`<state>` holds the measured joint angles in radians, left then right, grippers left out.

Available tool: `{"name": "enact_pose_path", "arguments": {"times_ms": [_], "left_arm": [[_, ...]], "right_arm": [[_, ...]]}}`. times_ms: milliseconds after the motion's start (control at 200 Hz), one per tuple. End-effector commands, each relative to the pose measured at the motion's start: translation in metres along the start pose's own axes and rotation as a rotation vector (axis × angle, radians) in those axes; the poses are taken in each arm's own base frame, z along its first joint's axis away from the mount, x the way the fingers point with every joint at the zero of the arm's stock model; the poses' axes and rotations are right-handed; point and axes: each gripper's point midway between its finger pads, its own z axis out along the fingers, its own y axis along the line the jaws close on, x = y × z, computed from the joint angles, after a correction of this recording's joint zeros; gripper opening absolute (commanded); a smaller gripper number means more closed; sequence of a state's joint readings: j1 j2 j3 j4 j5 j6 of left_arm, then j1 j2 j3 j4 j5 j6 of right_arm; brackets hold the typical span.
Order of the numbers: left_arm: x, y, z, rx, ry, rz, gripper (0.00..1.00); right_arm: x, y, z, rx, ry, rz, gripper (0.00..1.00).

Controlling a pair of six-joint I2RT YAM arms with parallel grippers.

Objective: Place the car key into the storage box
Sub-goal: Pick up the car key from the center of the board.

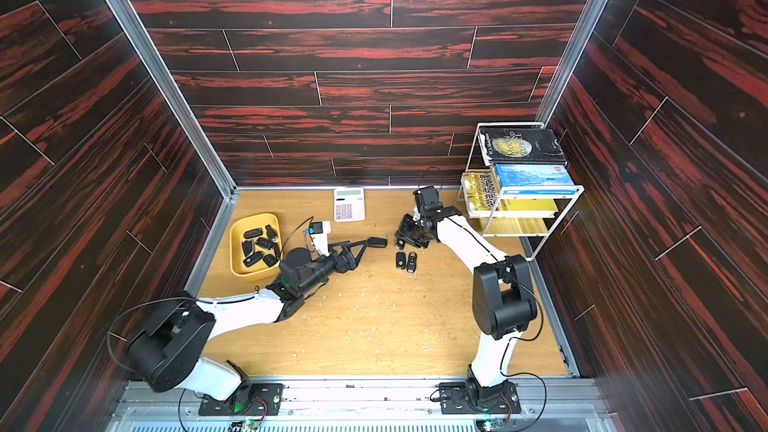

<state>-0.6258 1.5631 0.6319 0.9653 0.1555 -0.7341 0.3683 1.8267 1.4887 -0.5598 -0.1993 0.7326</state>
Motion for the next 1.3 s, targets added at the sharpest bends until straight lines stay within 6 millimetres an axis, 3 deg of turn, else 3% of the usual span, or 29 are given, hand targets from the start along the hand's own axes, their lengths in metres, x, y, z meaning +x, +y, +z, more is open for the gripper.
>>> {"name": "enact_pose_path", "arguments": {"times_ms": [0, 266, 636, 852, 1047, 1298], "left_arm": [[-0.019, -0.025, 0.002, 0.079, -0.103, 0.028, 0.99], [0.012, -0.042, -0.001, -0.005, 0.011, 0.251, 0.99], [0.014, -0.061, -0.007, -0.025, -0.042, 0.354, 0.99], [0.006, -0.072, -0.008, -0.028, -0.097, 0.402, 0.96], [0.003, -0.069, -0.01, -0.08, -0.095, 0.461, 0.93], [0.004, -0.066, -0.011, -0.094, -0.091, 0.48, 0.79]], "right_arm": [[-0.003, 0.039, -0.02, -0.097, -0.018, -0.026, 0.34], [0.014, 0.068, -0.04, -0.173, -0.017, -0.042, 0.35], [0.051, 0.102, -0.059, -0.31, 0.006, -0.032, 0.35], [0.066, 0.102, -0.066, -0.344, 0.002, -0.025, 0.35], [0.074, 0.096, -0.066, -0.348, 0.016, -0.019, 0.35], [0.08, 0.099, -0.072, -0.373, 0.024, -0.018, 0.35]]}}
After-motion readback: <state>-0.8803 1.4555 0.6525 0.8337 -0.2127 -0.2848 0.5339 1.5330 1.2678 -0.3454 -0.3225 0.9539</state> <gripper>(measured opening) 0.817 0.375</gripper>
